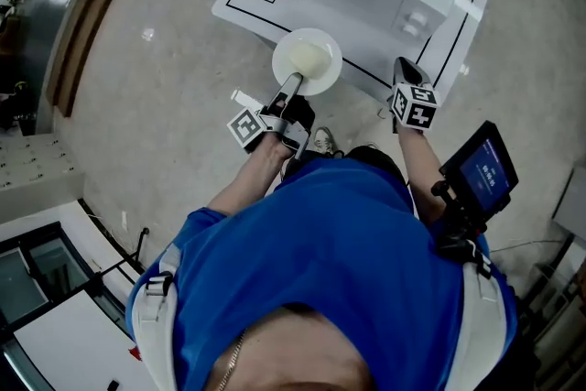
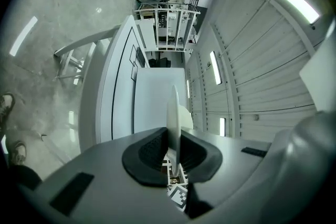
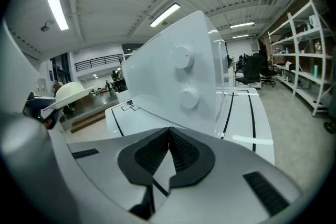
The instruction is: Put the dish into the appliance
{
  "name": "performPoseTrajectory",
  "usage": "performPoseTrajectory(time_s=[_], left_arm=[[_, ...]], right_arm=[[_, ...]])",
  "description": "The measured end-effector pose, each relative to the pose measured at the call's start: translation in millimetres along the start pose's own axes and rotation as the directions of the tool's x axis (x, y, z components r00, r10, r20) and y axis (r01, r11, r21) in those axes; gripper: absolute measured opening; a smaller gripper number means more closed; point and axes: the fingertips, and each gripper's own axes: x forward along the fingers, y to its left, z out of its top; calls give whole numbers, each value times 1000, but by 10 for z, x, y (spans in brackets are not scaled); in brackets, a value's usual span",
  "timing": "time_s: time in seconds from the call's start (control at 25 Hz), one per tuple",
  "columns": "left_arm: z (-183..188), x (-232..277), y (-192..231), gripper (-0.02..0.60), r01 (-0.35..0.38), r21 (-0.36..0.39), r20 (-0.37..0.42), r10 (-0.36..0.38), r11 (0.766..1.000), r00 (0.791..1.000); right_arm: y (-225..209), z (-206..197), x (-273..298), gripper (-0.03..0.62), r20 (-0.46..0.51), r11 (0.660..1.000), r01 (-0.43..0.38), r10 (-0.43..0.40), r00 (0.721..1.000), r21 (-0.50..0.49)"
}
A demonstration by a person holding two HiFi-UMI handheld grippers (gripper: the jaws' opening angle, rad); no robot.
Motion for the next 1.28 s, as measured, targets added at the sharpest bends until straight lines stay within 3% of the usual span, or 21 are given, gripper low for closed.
performPoseTrajectory(time_s=[0.2,0.36,0.72,1.08,1.28], left_arm=[[34,122,-88,26,-6,-3,-54,5,1000,999],[211,276,93,26,-16,-3,-98,15,1000,995],[273,395,12,26,-28,3,-159,28,1000,987],[507,475,315,26,-61,8,-179,61,998,982],[519,459,290,26,-61,7,-185,61,998,981]], right_arm=[[-204,85,-7,2,6,996,91,-91,996,7],[-265,8,272,7,5,991,135,-135,991,-5],[-598,-4,329,167,-20,963,271,-271,962,3],[-676,-85,676,169,-29,939,332,-336,942,-89],[-650,-73,638,201,-36,933,350,-354,935,-79]])
